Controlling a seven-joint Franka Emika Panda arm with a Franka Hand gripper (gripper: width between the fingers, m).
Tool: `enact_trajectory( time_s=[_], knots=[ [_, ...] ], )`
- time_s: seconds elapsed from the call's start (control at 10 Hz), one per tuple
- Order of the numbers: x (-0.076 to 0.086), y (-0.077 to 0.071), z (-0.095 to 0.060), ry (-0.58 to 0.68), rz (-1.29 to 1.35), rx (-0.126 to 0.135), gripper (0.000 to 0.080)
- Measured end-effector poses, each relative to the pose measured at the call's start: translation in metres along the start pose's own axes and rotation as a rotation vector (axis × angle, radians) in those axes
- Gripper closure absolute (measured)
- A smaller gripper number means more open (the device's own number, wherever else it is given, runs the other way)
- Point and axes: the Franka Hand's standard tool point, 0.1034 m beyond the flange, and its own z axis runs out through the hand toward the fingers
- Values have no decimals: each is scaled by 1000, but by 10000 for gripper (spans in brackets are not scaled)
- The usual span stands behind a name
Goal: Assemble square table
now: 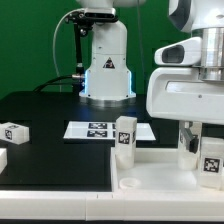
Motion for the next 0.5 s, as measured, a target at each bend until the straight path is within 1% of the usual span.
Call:
enact_trajectory(
  time_s=[0.1, 0.3, 0.4, 0.5],
  knots=[
    [0, 2, 1, -3, 66, -5, 512],
    [-1, 4, 1, -8, 247, -13, 511],
    [-5, 4, 1, -21, 413, -33, 511],
    [-5, 3, 2, -28, 550, -31, 511]
  ],
)
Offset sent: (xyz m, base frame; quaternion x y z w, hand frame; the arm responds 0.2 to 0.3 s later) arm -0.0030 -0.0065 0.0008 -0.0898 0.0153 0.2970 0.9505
